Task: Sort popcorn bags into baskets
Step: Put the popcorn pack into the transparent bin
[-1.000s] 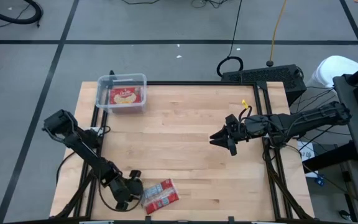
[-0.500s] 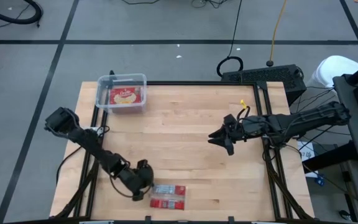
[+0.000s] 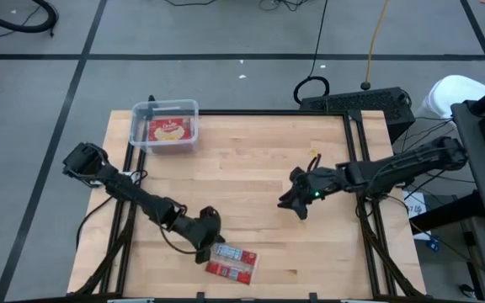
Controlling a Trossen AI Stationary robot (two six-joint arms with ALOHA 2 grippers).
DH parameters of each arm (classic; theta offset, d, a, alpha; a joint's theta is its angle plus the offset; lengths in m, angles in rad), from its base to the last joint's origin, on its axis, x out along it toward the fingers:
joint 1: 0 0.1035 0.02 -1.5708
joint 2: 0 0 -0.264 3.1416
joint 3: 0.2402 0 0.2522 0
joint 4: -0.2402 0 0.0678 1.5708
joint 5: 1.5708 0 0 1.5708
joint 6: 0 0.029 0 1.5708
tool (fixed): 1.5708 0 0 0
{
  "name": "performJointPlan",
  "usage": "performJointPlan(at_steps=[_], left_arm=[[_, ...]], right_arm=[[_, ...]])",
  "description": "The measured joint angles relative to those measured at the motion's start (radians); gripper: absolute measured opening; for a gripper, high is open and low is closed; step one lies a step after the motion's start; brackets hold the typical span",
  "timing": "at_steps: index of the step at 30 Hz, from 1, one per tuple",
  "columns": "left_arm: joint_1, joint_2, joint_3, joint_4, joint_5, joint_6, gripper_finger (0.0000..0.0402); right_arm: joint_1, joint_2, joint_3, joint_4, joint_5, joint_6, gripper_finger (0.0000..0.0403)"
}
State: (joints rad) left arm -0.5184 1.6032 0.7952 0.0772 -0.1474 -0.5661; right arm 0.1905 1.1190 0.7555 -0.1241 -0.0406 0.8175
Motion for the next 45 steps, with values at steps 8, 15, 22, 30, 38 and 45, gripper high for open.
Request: performJointPlan(at_steps=[8,15,22,30,38,45], left_arm=[[-0.033,0.000,0.071,-0.248,0.137,-0.129,0.0065],[-0.130,0.013,0.071,-0.299,-0.039,-0.196,0.0239],[-0.137,0.103,0.069,-0.201,-0.080,-0.129,0.0329],[-0.088,0.202,0.073,-0.098,-0.021,-0.117,0.0285],[-0.054,0.218,0.073,-0.088,0.011,-0.027,0.0148],[-0.029,0.217,0.073,-0.070,0.026,0.023,0.0012]], right_arm=[[0.062,0.075,0.000,0.011,-0.043,0.001,0.0144],[0.093,0.094,0.000,0.033,-0.037,-0.017,0.0144],[0.093,0.094,0.000,0.045,-0.035,-0.028,0.0144],[0.093,0.094,0.000,0.045,-0.043,-0.028,0.0144],[0.093,0.094,0.000,0.045,-0.066,-0.047,0.0144],[0.093,0.094,0.000,0.045,-0.066,-0.047,0.0144]])
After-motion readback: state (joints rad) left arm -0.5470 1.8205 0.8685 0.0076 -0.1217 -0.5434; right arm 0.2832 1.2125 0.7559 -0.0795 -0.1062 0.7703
